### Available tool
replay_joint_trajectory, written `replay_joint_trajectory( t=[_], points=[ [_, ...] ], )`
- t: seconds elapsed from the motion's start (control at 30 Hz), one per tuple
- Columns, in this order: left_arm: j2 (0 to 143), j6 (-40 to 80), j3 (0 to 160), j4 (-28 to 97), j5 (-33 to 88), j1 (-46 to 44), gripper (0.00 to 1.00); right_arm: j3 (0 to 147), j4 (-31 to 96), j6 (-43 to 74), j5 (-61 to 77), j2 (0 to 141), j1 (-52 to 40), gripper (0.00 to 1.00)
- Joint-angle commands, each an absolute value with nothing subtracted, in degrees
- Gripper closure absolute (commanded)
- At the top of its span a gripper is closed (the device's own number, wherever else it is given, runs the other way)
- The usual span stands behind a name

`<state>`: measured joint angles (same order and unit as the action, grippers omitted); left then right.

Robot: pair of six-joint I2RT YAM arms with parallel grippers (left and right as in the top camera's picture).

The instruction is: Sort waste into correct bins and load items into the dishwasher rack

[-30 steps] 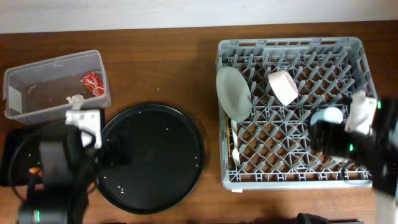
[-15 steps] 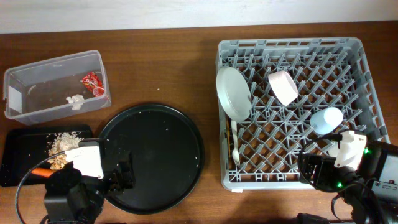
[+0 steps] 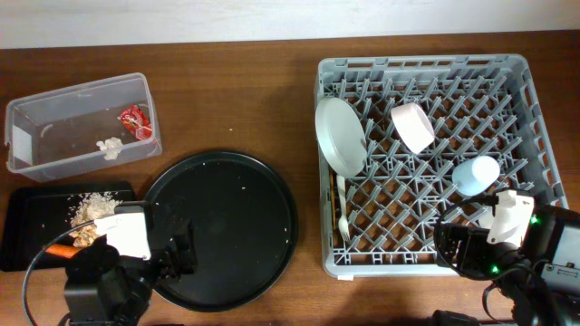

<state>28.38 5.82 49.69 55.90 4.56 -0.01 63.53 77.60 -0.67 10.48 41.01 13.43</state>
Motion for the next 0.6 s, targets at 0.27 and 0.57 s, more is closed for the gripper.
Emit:
replay_joint_trajectory(
  t=[0.27, 0.57],
  points=[
    [28.1, 6.4, 49.2, 55.8, 5.1, 0.2, 0.01, 55.7, 55.1, -1.1, 8.7, 23.8, -1.2, 0.01],
    [28.1, 6.4, 49.2, 55.8, 5.1, 0.2, 0.01, 28.1, 31.1, -1.1, 11.8, 7.2, -1.7, 0.01]
  ],
)
